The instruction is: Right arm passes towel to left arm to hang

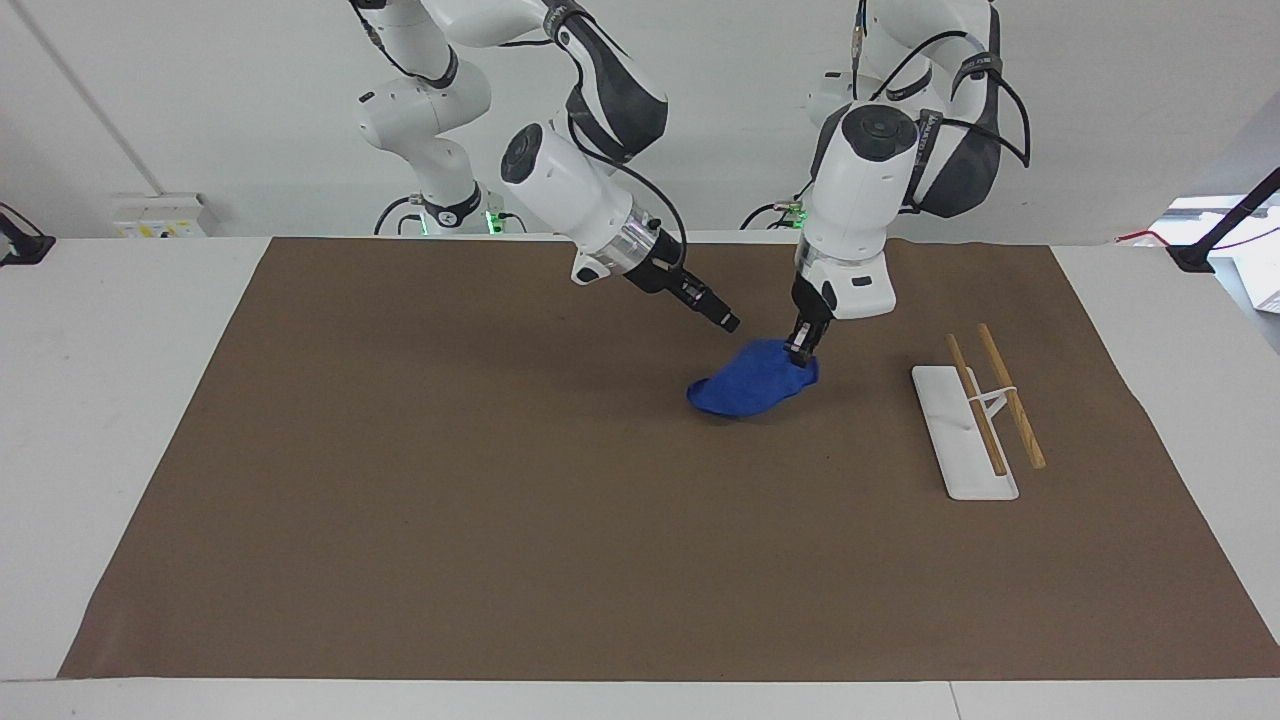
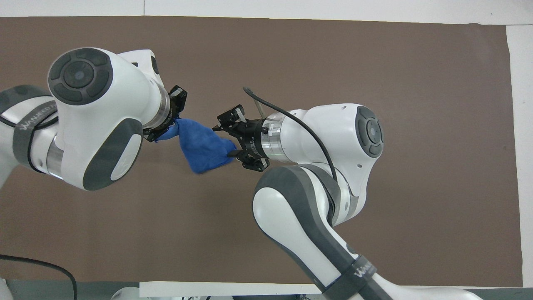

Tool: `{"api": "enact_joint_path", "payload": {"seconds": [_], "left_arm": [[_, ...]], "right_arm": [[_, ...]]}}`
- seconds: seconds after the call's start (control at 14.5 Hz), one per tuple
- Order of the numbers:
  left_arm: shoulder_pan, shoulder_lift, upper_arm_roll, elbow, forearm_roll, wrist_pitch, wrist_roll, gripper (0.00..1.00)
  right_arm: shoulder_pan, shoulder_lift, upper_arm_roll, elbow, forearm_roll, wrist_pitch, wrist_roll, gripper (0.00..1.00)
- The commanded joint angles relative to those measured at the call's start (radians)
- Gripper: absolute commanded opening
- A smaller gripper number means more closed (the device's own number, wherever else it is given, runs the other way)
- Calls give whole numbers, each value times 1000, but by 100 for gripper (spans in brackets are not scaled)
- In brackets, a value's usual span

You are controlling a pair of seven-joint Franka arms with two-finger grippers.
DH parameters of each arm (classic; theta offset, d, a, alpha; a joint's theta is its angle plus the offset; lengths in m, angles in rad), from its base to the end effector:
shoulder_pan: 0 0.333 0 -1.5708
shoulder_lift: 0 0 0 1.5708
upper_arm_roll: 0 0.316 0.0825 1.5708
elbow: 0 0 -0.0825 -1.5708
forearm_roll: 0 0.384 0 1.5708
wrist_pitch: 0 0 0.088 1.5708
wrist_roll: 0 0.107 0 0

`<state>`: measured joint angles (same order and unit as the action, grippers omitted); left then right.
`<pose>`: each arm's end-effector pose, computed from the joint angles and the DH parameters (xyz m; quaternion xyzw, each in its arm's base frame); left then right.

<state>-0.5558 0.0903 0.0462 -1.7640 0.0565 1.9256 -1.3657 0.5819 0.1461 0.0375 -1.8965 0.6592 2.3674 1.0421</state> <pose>0.5234 -0.2889 0.5118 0.9125 0.4064 0.0444 0.0116 0.5059 0.3685 0.4616 -0.8718 0.3838 0.0915 0.2902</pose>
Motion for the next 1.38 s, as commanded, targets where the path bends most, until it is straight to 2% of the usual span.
{"api": "enact_joint_path", "payload": {"seconds": [0.0,0.07,0.21,0.35,0.48,0.62,0.76,0.97,1.18,1.31], "left_arm": [[58,6,8,77,32,-83,97,0],[94,-12,8,77,32,-111,164,0],[187,-21,9,77,34,-125,282,0],[288,-20,9,77,48,-94,406,0],[406,-18,8,57,60,-16,521,0],[523,-43,8,-38,62,126,542,0],[585,-61,8,-109,62,277,592,0],[642,-58,8,-121,62,303,671,0],[646,-63,8,-204,62,371,688,0],[649,-69,8,-221,62,403,689,0]], "right_arm": [[-74,-10,-4,5,-345,-152,-173,100],[-121,-14,-2,13,-443,-224,-283,100],[-210,-20,-8,37,-521,-321,-532,100],[-342,-22,-8,121,-639,-454,-719,100],[-439,-22,-7,215,-708,-613,-868,100],[-528,-49,-8,264,-711,-713,-989,100],[-573,-66,-7,325,-710,-792,-1033,100],[-579,-118,-11,356,-725,-870,-1033,100],[-622,-203,-11,359,-721,-942,-1033,100],[-646,-230,-13,359,-722,-964,-1033,100]]}}
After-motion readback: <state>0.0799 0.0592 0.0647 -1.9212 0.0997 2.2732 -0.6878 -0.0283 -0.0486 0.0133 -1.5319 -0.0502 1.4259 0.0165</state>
